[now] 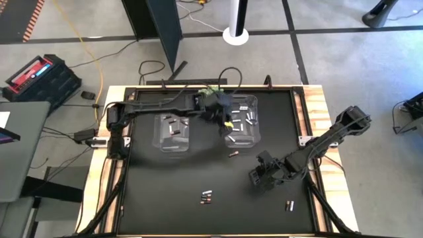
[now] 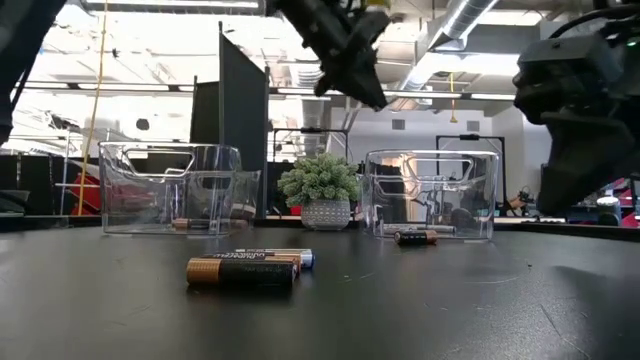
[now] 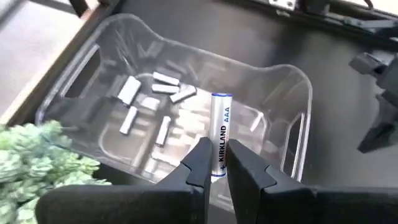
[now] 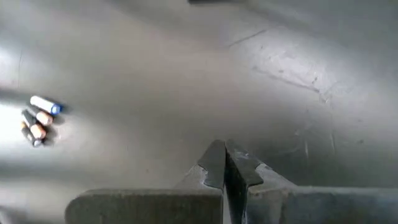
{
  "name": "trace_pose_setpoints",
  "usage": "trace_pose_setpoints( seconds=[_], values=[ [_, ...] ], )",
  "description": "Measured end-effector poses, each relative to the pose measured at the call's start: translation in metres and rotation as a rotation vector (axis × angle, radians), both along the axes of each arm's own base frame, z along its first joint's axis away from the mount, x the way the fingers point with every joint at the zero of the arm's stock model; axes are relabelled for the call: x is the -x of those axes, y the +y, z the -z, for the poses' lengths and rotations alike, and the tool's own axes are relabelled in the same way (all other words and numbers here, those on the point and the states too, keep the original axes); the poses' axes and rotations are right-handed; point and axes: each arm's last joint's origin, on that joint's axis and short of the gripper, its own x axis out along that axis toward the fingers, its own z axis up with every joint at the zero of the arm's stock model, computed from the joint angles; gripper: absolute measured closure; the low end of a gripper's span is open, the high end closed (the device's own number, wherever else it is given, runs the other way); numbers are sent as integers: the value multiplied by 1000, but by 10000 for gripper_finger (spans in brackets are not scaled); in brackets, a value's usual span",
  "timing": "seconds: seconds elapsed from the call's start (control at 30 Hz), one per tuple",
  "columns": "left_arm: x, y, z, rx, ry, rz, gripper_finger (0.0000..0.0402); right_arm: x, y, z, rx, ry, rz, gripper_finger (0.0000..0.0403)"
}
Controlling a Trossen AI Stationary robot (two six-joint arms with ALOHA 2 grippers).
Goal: Sort batteries
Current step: Put the white-blue battery into the right transparent bin
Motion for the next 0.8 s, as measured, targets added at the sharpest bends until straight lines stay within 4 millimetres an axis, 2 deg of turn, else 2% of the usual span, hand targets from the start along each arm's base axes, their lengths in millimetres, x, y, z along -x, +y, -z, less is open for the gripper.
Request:
trace_pose_setpoints(
  seconds=[0.13, 0.23, 0.53, 0.7, 0.8],
  values=[
    [-9, 23, 12, 16, -20, 42, 369, -3, -6, 0, 3, 4, 29, 384],
    [-24, 34, 32, 15, 28, 78, 369, -5, -11, 1, 7, 9, 50, 384],
    [-76, 48, 86, -9, 214, 191, 369, -9, -21, 1, 14, 23, 96, 384],
    [-93, 54, 108, -17, 287, 228, 369, -9, -23, 1, 8, 20, 109, 384],
    [-93, 55, 125, -10, 331, 236, 369, -9, -23, 2, -2, 20, 127, 384]
  ],
)
